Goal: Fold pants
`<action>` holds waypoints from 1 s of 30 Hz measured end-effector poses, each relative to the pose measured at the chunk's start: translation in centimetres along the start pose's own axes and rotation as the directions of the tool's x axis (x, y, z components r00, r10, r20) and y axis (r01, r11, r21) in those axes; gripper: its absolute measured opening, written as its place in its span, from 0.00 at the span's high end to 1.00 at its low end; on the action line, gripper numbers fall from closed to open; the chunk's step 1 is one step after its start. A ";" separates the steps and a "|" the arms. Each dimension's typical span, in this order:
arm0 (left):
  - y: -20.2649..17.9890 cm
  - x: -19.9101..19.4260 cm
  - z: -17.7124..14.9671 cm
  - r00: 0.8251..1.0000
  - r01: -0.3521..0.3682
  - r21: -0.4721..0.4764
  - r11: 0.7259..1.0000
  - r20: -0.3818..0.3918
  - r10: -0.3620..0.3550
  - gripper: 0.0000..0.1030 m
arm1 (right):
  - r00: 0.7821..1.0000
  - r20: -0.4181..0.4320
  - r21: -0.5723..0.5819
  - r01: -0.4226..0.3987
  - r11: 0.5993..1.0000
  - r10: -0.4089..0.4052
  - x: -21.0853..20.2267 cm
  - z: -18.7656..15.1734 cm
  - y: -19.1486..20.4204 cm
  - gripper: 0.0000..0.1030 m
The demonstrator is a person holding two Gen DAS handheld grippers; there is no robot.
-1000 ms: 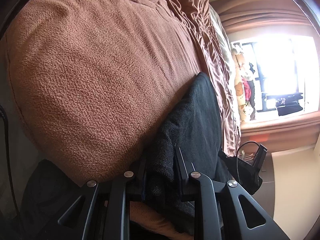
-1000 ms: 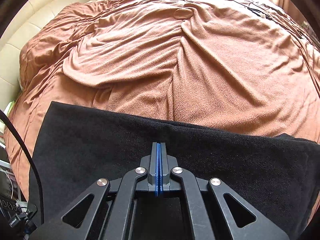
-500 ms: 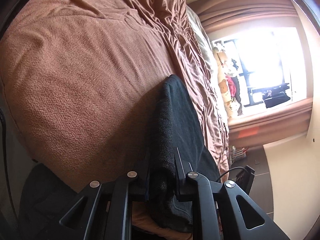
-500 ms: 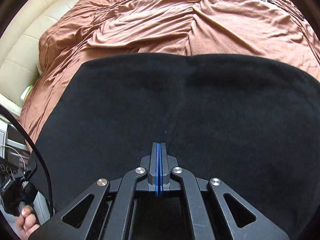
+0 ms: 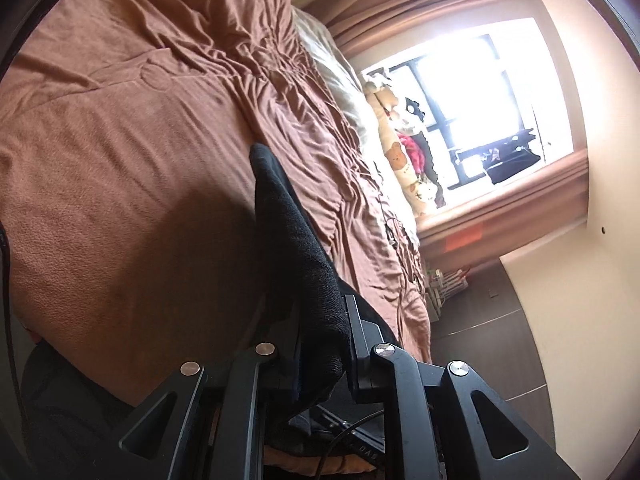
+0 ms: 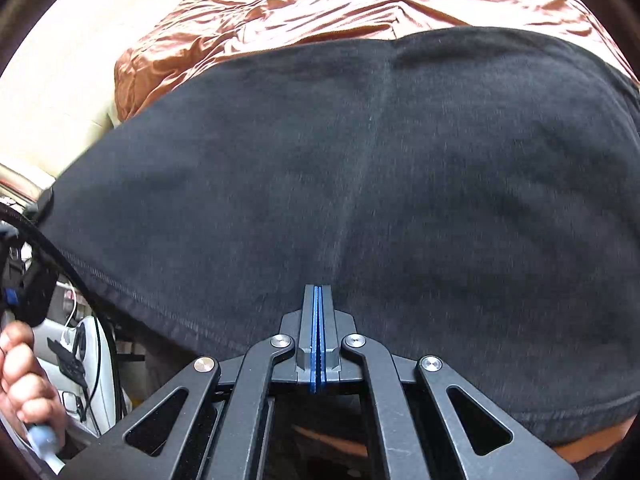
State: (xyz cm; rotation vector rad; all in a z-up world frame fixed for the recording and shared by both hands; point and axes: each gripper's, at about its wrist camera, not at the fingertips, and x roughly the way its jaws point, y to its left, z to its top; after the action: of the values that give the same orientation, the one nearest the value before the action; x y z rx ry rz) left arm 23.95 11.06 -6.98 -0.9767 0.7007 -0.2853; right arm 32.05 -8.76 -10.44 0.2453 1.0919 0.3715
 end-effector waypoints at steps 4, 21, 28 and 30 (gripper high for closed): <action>-3.3 0.4 -0.4 0.999 0.031 0.065 0.997 -0.009 -0.031 0.83 | 0.999 0.032 0.011 -0.035 0.999 0.035 -2.2 -1.0 -1.3 1.00; -15.1 5.8 -4.8 0.989 0.123 0.272 0.954 -0.117 -0.095 0.83 | 0.955 0.292 0.133 -0.092 0.987 0.050 -16.2 -5.1 -11.9 1.00; -18.0 8.8 -7.5 0.980 0.137 0.325 0.936 -0.181 -0.081 0.83 | 0.944 0.329 0.208 -0.099 0.973 0.025 -18.4 -7.9 -15.5 1.00; -18.6 9.7 -8.4 0.977 0.141 0.335 0.932 -0.197 -0.077 0.83 | 0.941 0.337 0.225 -0.105 0.969 0.024 -19.0 -8.7 -16.3 1.00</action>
State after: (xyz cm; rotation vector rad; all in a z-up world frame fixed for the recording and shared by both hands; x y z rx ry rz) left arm 27.22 -9.59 1.51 -0.6564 0.7317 -0.5829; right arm 19.32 -31.30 -4.91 0.5414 0.7944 0.2443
